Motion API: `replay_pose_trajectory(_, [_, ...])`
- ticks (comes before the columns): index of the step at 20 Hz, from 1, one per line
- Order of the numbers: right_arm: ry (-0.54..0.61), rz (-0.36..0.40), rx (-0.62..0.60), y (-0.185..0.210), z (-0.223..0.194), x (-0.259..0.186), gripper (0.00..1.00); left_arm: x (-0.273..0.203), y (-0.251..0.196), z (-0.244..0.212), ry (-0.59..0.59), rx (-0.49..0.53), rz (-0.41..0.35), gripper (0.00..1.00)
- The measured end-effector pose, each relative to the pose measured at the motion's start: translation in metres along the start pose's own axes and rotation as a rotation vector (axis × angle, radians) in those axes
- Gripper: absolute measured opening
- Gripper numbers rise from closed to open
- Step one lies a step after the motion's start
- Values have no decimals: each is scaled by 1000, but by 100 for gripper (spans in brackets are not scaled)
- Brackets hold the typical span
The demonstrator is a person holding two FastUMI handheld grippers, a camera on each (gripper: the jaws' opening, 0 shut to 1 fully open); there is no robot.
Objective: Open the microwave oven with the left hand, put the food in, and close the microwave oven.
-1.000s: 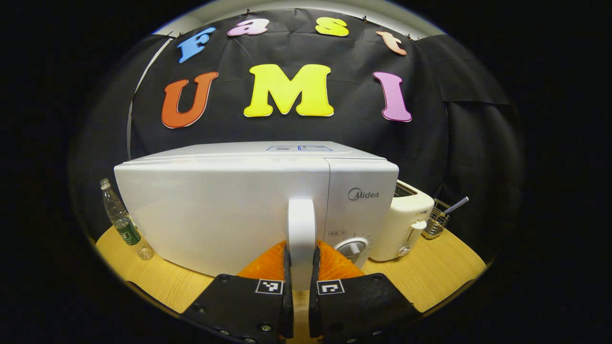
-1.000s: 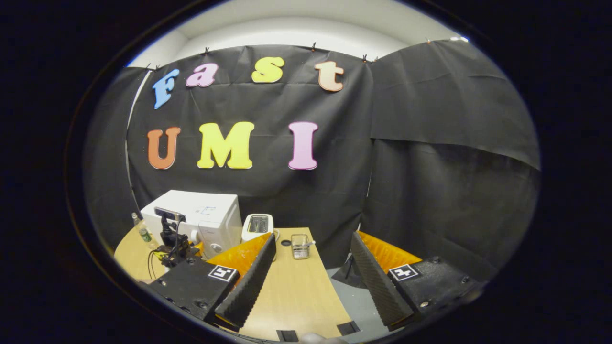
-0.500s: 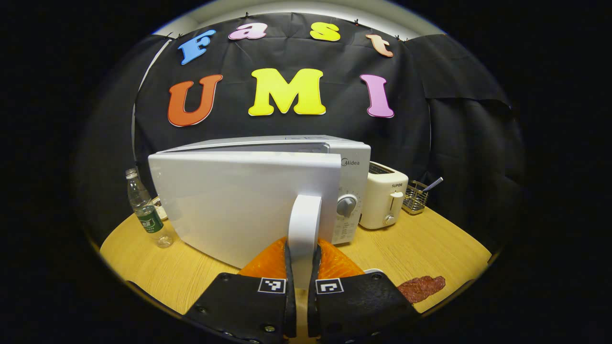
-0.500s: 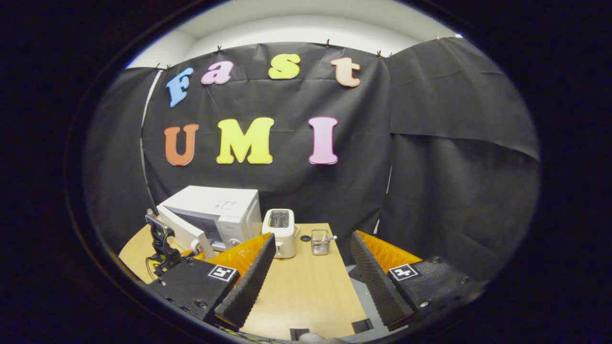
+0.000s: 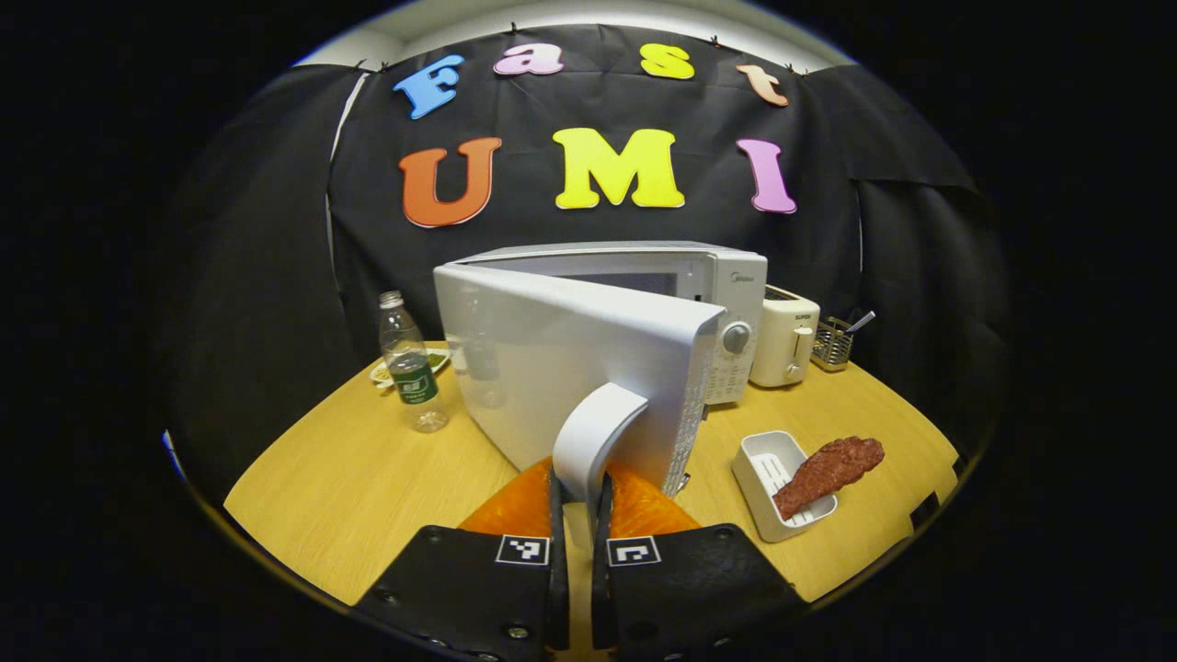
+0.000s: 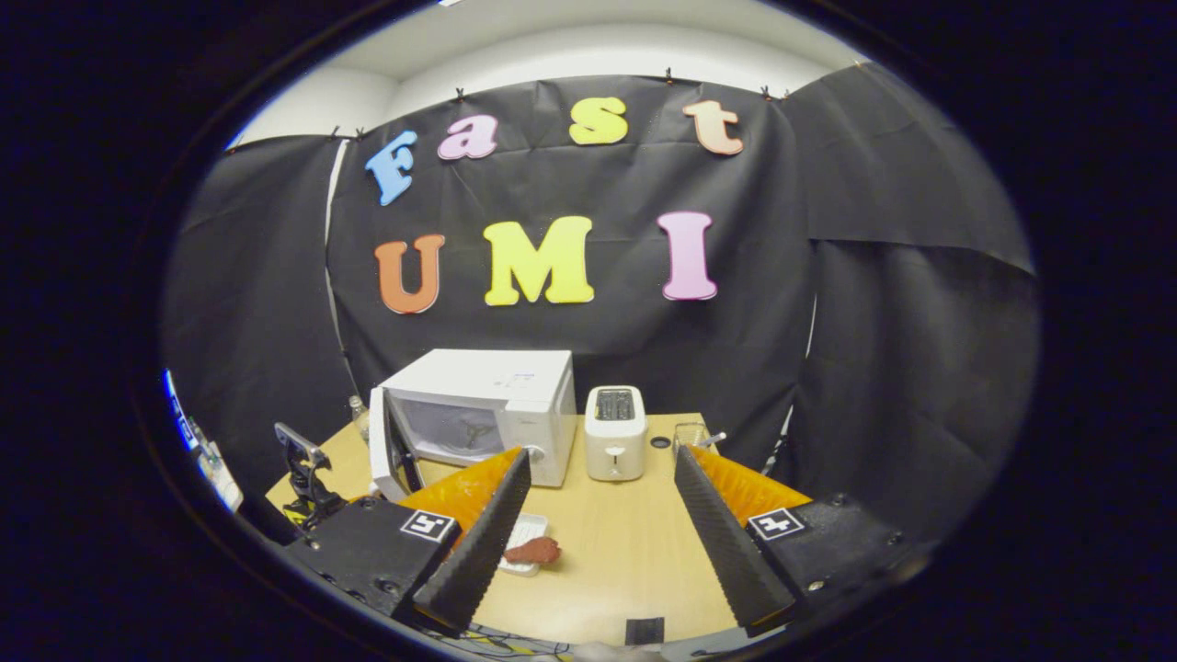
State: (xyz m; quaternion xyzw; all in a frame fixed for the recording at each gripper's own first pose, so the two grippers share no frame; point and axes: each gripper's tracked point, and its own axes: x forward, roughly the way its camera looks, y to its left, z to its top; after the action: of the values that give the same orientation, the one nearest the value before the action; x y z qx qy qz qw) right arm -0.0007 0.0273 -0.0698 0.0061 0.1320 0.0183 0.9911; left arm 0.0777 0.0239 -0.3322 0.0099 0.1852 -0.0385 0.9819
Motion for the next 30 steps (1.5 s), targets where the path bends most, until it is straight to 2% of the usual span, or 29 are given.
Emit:
replay_pose_trajectory(4, [1,20,6,16,-8,-10,100,-23,58,-13,21,-19,99,9])
replay_pose_trajectory(9, [1,25,7,29,-13,-23,100,-35,89,-21,42,-73,82,9])
replay_pose_trajectory(10, [-3,24,9,30,-14,-26,91,-35,91,-22,48,-79,74,8])
replay_pose_trajectory(14, [-7,19,18,35,-15,-29,91,-42,99,-19,37,-77,57,15])
replay_pose_trajectory(15, [-7,18,21,36,-14,-29,91,-40,104,-21,39,-74,58,19])
replay_pose_trajectory(16, [-7,18,23,38,-17,-30,91,-43,110,-20,39,-70,63,37])
replay_pose_trajectory(17, [-6,18,19,39,-17,-30,91,-44,116,-19,35,-70,67,48])
replay_pose_trajectory(18, [-4,19,14,40,-18,-30,100,-46,119,-20,36,-64,73,69])
replay_pose_trajectory(19, [-1,21,9,41,-19,-29,100,-51,124,-19,32,-53,79,77])
replay_pose_trajectory(20, [1,23,6,41,-22,-29,91,-55,128,-19,25,-37,89,84])
replay_pose_trajectory(21, [3,25,6,42,-23,-27,100,-58,134,-18,19,-19,102,87])
replay_pose_trajectory(24, [16,37,20,45,-30,-21,100,-68,152,-21,23,-25,137,97])
replay_pose_trajectory(25, [20,37,17,44,-32,-19,91,-73,161,-23,27,-18,157,97])
replay_pose_trajectory(26, [26,37,14,44,-35,-16,91,-78,172,-23,29,-11,185,89])
replay_pose_trajectory(27, [33,42,14,45,-39,-13,91,-83,184,-24,30,-8,212,97])
replay_pose_trajectory(30, [54,52,17,46,-52,-5,91,-98,208,-26,33,-5,270,97])
